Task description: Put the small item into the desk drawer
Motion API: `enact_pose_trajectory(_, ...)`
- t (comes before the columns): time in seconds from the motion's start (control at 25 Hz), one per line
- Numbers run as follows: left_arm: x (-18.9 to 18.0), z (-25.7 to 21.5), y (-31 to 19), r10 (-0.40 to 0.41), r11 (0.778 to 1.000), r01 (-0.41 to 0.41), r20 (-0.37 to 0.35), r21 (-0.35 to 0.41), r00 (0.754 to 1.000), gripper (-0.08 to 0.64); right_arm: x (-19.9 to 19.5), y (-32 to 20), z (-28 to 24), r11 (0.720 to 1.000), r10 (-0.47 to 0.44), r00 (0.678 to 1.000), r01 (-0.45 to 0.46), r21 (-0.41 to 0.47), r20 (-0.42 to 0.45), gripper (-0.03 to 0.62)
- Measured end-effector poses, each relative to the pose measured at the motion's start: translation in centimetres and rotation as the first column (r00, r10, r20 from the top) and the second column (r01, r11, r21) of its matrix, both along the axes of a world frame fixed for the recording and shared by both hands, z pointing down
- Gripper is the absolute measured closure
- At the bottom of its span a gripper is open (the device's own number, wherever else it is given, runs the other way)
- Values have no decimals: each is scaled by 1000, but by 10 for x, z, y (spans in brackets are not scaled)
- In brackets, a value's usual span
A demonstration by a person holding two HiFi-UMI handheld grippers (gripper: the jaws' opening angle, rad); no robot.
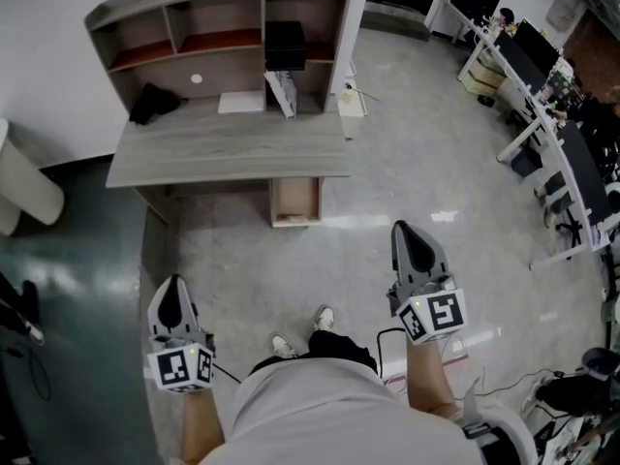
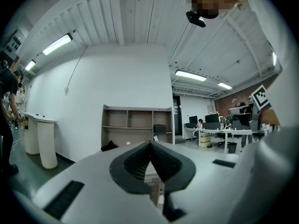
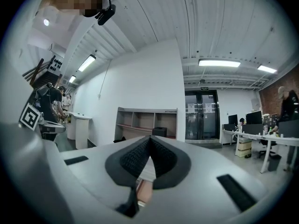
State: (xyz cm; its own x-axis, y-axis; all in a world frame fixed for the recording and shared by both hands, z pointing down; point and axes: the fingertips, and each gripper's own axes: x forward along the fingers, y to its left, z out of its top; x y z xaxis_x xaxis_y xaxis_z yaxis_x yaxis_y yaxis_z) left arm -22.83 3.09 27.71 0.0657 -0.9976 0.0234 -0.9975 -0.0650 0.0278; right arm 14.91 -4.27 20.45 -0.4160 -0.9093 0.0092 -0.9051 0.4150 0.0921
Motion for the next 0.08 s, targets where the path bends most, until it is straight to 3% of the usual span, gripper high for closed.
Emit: enact_pose_trajectory(0.08, -3, 2, 1, -4, 1000, 4, 1, -3, 1000, 541, -1, 1, 0, 1000, 0, 1000, 0, 4, -9, 571)
